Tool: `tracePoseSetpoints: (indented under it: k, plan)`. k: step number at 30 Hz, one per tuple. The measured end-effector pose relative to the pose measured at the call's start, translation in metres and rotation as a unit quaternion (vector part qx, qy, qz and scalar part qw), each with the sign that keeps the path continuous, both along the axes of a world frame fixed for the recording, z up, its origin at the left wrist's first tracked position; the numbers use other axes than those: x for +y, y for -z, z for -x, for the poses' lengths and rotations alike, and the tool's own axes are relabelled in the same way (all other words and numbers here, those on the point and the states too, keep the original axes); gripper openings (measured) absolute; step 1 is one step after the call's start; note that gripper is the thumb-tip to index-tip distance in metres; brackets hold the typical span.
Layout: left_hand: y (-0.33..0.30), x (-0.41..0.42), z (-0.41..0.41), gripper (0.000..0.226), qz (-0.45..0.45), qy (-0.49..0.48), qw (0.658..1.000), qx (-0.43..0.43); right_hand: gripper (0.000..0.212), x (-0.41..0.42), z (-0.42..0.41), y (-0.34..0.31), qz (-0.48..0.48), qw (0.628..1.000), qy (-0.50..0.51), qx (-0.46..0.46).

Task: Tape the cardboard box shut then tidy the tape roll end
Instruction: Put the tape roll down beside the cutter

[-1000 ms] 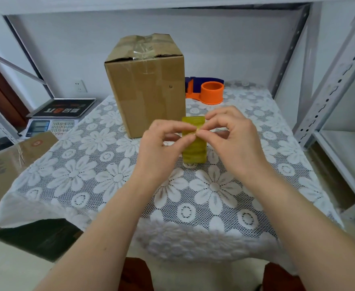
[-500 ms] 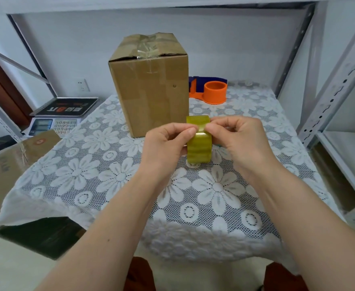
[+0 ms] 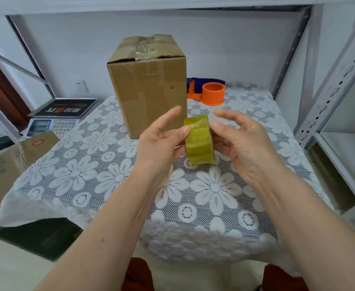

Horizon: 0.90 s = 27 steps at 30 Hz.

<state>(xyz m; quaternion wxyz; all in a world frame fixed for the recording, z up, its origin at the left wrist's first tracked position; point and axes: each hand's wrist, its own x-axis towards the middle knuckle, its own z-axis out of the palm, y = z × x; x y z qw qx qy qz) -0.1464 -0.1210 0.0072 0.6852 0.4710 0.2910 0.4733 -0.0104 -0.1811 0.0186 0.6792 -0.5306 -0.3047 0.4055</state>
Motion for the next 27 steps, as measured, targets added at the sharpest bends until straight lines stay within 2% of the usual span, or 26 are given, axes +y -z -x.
tracePoseSetpoints:
  k: [2, 5, 7, 10, 13, 17, 20, 22, 25, 27]
  plan:
    - [-0.001, -0.001, 0.001, 0.057, 0.022, 0.003, 0.999, -0.027, 0.031, -0.001, -0.004, 0.001, 0.012, 1.000, 0.006, -0.024]
    - [0.000, -0.002, -0.002, 0.063, 0.058, -0.017, 0.998, -0.036, 0.030, -0.006, -0.003, 0.002, 0.064, 0.986, -0.049, -0.148]
    - [-0.001, -0.001, -0.001, 0.057, 0.079, -0.021, 0.996, -0.046, 0.018, -0.011, 0.001, 0.002, 0.075, 0.973, -0.077, -0.206]
    - [-0.003, -0.003, 0.000, 0.043, 0.069, 0.013, 0.997, -0.044, 0.012, -0.017, -0.004, 0.000, 0.068, 0.967, -0.061, -0.237]
    - [-0.004, -0.009, -0.004, 0.030, 0.037, 0.019, 0.999, 0.007, 0.006, -0.024, -0.014, -0.005, 0.066, 0.959, -0.063, -0.267]
    - [-0.003, -0.009, 0.000, 0.011, -0.019, -0.024, 0.991, 0.126, 0.009, -0.033, -0.036, -0.012, 0.069, 0.945, -0.020, -0.320]
    - [-0.002, -0.007, 0.000, 0.012, -0.043, -0.009, 0.981, 0.188, 0.017, -0.038, -0.062, -0.014, 0.079, 0.920, 0.017, -0.385]
    - [-0.006, -0.002, -0.007, 0.014, -0.053, 0.003, 0.976, 0.213, 0.020, -0.035, -0.079, -0.012, 0.099, 0.906, 0.041, -0.410]
    - [-0.014, 0.011, -0.027, 0.008, -0.057, 0.016, 0.973, 0.223, 0.013, -0.021, -0.100, -0.011, 0.121, 0.883, 0.084, -0.445]
    - [-0.019, 0.021, -0.044, 0.007, -0.047, 0.022, 0.974, 0.222, 0.010, -0.004, -0.111, -0.015, 0.137, 0.854, 0.109, -0.489]
